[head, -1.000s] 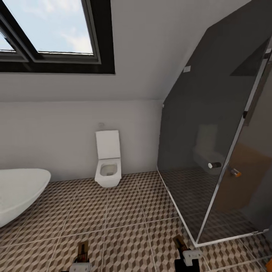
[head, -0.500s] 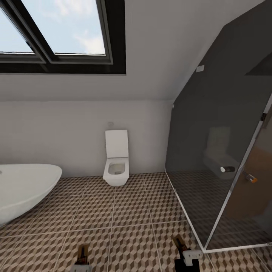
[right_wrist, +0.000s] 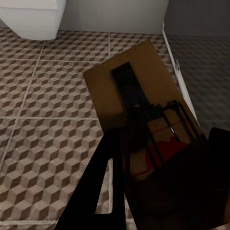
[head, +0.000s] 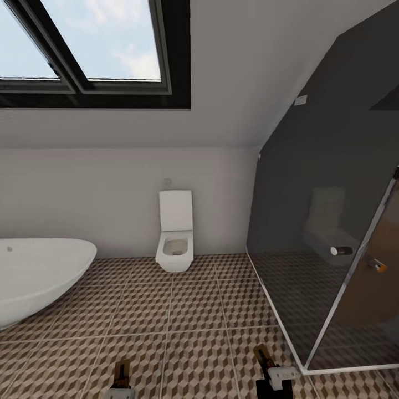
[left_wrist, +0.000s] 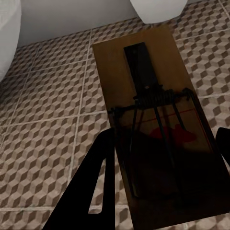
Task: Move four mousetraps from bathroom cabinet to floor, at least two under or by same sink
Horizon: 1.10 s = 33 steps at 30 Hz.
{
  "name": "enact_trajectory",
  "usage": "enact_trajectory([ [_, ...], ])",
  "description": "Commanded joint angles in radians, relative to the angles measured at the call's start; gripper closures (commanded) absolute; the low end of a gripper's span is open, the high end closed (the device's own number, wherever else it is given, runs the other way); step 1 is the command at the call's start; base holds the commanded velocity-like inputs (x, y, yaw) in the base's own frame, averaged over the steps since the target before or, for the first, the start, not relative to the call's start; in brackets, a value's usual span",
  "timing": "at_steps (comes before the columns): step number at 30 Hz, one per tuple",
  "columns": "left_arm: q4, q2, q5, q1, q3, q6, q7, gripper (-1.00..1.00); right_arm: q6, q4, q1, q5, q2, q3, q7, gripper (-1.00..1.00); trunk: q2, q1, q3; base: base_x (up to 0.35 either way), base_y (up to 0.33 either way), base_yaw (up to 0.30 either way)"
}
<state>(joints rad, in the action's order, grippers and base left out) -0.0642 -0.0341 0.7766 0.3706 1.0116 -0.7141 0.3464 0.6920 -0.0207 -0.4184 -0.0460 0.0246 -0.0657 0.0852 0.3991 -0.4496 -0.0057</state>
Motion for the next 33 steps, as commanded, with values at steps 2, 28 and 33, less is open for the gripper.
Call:
enact_trajectory([
  [2, -0.003, -0.001, -0.007, 0.001, 0.006, -0.001, 0.011, 1.00, 0.001, 0.001, 0.000, -0.005, 0.000, -0.006, 0.008, 1.00, 0.001, 0.000, -0.001, 0.000, 0.000, 0.055],
  [28, -0.003, -0.001, -0.007, 0.001, 0.006, -0.001, 0.011, 1.00, 0.003, 0.001, 0.000, -0.005, -0.003, -0.006, 0.008, 1.00, 0.001, 0.000, -0.001, 0.000, 0.000, 0.003],
  [33, -0.003, -0.001, -0.007, 0.001, 0.006, -0.001, 0.011, 1.00, 0.003, 0.000, 0.000, -0.005, -0.002, -0.006, 0.008, 1.00, 0.001, 0.000, -0.001, 0.000, 0.000, 0.058],
])
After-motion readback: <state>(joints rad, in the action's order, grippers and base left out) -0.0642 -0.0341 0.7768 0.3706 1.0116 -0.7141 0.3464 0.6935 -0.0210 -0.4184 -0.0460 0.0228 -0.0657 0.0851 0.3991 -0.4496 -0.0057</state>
